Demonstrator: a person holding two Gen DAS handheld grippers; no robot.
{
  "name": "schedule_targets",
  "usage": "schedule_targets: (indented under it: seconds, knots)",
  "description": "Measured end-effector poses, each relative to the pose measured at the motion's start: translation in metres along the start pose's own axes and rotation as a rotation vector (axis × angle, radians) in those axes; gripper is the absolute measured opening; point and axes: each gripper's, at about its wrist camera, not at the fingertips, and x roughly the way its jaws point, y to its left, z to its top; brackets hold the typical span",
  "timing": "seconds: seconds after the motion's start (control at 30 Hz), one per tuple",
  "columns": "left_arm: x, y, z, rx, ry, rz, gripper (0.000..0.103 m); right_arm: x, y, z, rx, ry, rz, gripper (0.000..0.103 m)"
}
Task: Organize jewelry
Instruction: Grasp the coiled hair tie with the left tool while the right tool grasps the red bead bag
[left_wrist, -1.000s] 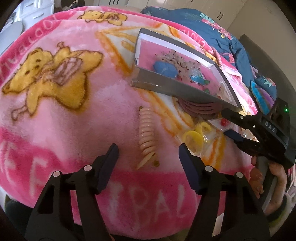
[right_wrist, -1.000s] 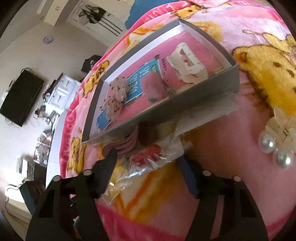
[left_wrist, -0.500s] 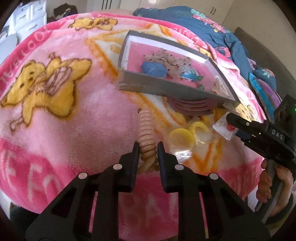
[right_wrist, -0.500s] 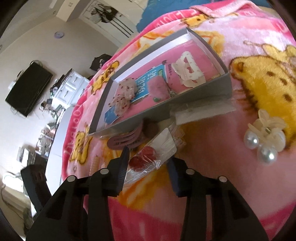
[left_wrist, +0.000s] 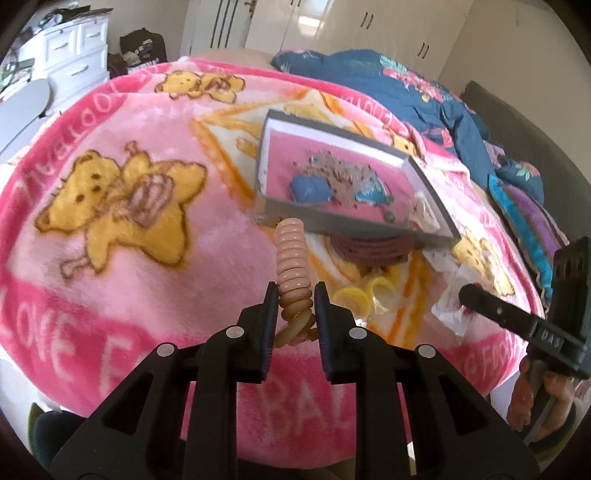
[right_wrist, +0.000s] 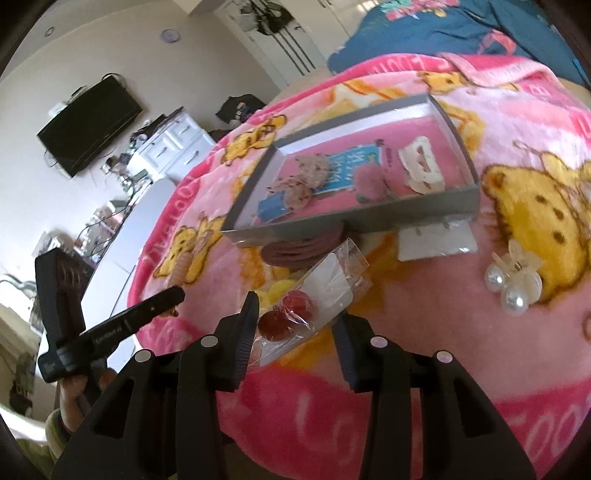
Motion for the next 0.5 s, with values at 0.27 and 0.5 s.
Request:
schedule_targets:
  seconds: [0.27, 0.5]
  knots:
    - [-0.017, 0.006, 0.017, -0.021, -0.061, 0.014, 0.013, -0.001, 0.025, 0.017, -0.081, -0.03, 0.023, 0.038]
    - [-0.023, 0.004, 0.035, -0.023, -0.101, 0.014, 0.013, -0.004, 0.038, 0.034, -0.116, -0.073, 0.031, 0.038]
